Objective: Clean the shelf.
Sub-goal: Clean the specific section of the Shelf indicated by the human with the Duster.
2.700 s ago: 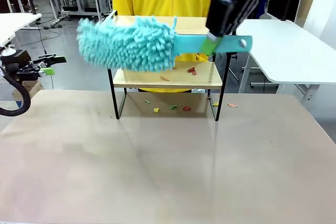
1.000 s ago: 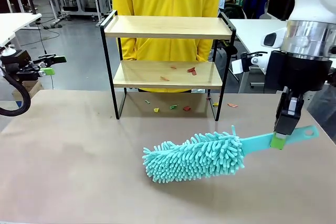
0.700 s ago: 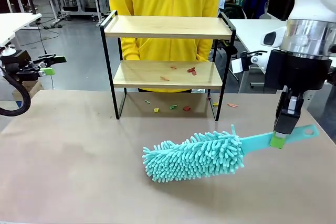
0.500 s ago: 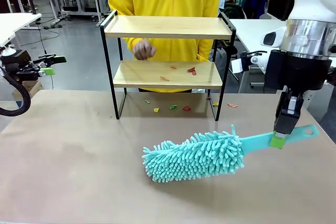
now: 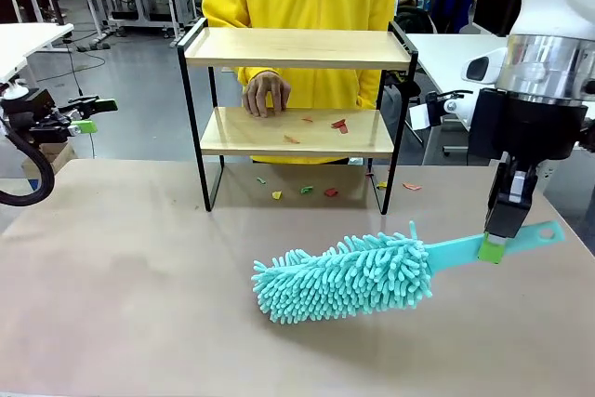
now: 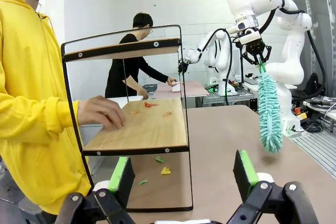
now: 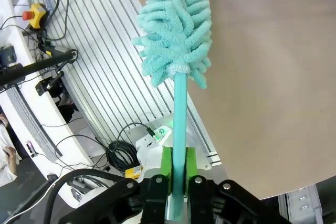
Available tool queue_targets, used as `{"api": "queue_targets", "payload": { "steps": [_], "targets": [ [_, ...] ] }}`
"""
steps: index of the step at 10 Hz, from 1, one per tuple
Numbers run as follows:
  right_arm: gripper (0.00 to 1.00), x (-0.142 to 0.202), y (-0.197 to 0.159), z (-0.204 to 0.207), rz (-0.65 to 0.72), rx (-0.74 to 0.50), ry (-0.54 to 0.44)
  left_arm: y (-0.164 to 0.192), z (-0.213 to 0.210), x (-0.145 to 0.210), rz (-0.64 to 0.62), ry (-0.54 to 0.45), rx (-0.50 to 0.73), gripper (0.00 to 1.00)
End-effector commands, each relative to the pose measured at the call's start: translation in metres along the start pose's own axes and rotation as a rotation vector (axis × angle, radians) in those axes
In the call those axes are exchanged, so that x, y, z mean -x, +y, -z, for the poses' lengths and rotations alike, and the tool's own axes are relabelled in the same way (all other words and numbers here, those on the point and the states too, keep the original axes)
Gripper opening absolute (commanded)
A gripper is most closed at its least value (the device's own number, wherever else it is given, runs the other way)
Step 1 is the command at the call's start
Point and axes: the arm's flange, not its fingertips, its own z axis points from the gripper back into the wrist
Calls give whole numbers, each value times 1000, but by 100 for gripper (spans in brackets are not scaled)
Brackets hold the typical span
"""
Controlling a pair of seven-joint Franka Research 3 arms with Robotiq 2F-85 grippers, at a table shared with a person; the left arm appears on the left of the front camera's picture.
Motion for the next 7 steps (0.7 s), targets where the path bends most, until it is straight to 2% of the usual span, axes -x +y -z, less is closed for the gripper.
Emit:
{"api": "queue_targets", "payload": {
  "steps": [1, 7],
  "targets": [
    [13, -2, 2, -4, 19, 0, 6, 0, 0, -3, 7, 5, -1, 100],
    [13, -2, 2, -4, 19, 0, 6, 0, 0, -3, 7, 5, -1, 100]
  ]
}}
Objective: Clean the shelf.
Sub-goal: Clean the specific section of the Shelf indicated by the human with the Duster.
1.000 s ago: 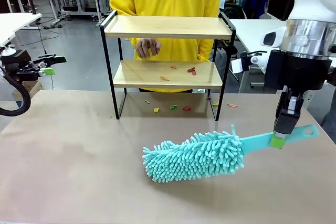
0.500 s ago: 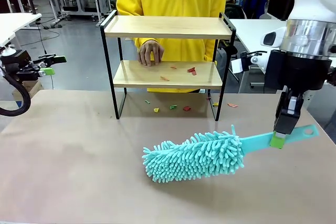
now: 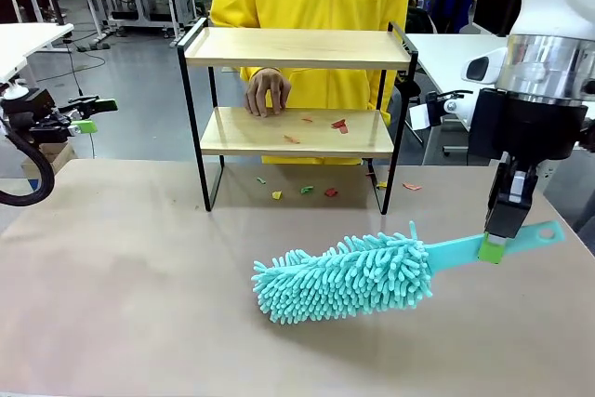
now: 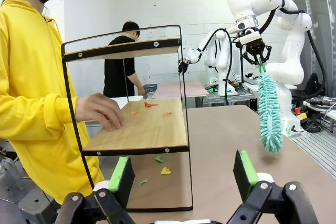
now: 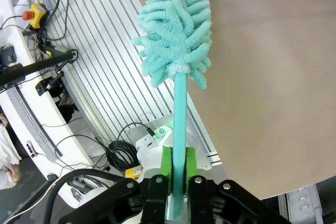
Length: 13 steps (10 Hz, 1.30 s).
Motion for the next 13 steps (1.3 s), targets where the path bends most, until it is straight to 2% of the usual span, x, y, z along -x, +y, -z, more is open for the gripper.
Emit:
{"api": "queue_targets", "payload": {
  "steps": [1, 13],
  "targets": [
    [13, -2, 2, -4, 19, 0, 5, 0, 0, -3, 7, 5, -1, 100],
    [13, -2, 2, -4, 19, 0, 5, 0, 0, -3, 7, 5, -1, 100]
  ]
}}
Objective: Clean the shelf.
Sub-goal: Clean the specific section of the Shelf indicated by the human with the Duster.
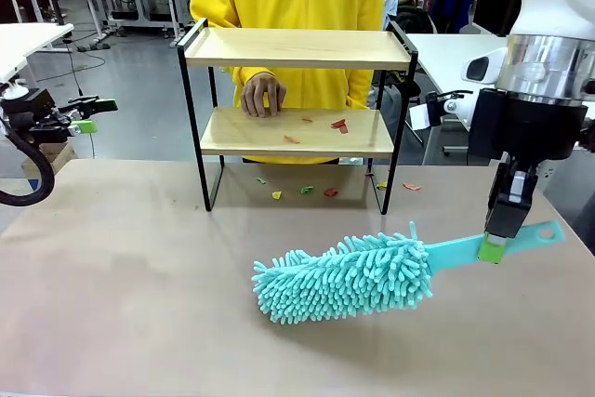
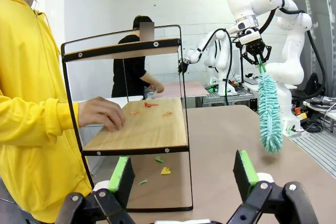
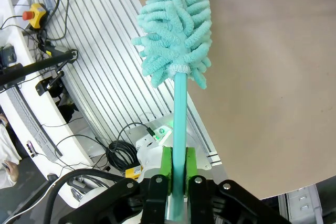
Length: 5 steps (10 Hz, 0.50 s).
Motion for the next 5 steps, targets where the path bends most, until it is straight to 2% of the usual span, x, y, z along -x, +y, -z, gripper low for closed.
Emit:
{"api": "queue_targets", "payload": {
  "steps": [1, 4, 5],
  "targets": [
    [13, -2, 2, -4, 19, 0, 5, 0, 0, -3, 7, 5, -1, 100],
    [13, 0, 0, 0, 0, 0, 0, 0, 0, -3, 7, 5, -1, 100],
    [13, -12, 5, -6, 42, -1, -67, 0, 0, -3, 7, 5, -1, 100]
  ]
}}
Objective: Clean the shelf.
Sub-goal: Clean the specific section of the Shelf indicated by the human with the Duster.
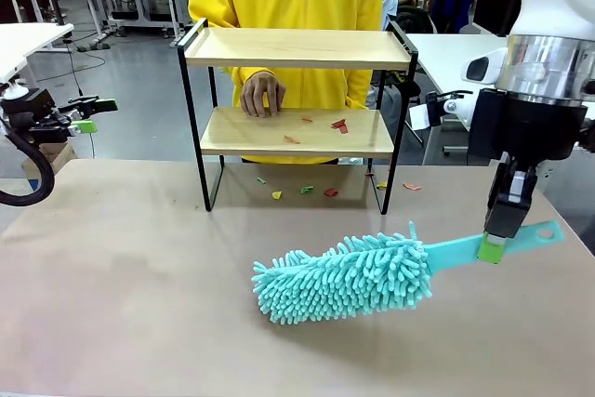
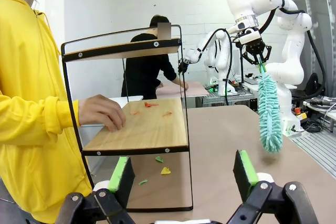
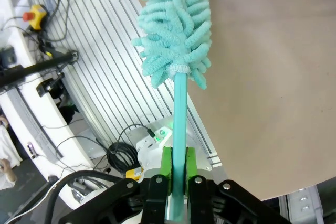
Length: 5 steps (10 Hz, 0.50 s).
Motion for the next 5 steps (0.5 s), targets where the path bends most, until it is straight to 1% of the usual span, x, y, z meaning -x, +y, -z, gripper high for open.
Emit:
{"api": "queue_targets", "payload": {
  "steps": [1, 2, 3, 4, 5],
  "targets": [
    [13, -23, 11, -11, 100, 15, -111, 0, 0, -3, 7, 5, -1, 100],
    [13, -35, 20, -17, 156, 27, -164, 0, 0, -3, 7, 5, -1, 100],
    [13, -50, 31, -25, 262, 59, -236, 0, 0, -3, 7, 5, -1, 100],
    [13, -65, 42, -32, 360, 58, -314, 0, 0, -3, 7, 5, -1, 100],
    [13, -81, 52, -37, 427, 44, -391, 0, 0, -3, 7, 5, -1, 100]
  ]
}}
